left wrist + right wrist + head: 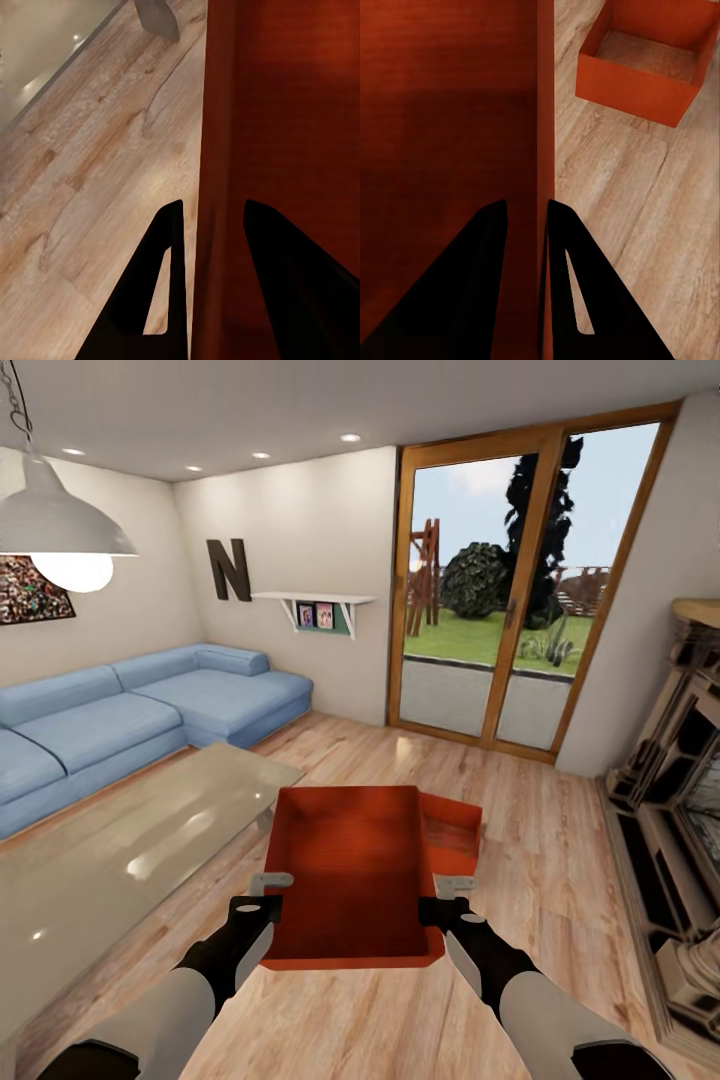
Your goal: Move the two storage containers from the living room to the garage. In the garage, place one container on the floor and stack the other container on top of it (either order is fine).
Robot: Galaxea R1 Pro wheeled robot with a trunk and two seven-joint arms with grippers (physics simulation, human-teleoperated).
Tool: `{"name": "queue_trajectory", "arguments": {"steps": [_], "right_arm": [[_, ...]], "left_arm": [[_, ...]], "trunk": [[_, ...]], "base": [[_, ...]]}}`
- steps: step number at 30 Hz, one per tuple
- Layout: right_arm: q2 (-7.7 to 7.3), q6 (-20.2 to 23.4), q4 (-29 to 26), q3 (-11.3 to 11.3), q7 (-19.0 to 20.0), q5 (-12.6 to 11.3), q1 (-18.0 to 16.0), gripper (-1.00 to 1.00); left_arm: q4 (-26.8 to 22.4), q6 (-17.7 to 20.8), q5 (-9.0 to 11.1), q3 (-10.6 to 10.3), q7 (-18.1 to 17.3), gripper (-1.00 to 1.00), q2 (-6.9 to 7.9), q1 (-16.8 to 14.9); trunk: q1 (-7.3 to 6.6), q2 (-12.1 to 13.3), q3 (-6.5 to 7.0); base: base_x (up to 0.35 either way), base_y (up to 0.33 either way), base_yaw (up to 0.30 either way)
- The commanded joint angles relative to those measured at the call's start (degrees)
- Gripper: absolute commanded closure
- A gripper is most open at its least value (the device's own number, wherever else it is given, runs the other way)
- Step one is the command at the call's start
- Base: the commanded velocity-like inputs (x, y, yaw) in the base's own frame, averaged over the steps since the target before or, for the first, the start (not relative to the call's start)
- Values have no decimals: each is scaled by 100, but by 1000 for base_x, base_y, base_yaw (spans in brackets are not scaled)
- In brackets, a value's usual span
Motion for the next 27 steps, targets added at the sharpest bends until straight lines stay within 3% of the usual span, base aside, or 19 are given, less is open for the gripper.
{"name": "queue_trajectory", "arguments": {"steps": [1,27], "right_arm": [[-7,34,-33,-11,-12,-2,-3,100],[-7,35,-33,-11,-12,-2,-3,100]], "left_arm": [[-1,53,32,305,73,100,112,-6],[-10,51,32,306,73,100,112,-6]], "trunk": [[4,-13,-3],[4,-13,235]], "base": [[0,0,0],[0,0,0]]}}
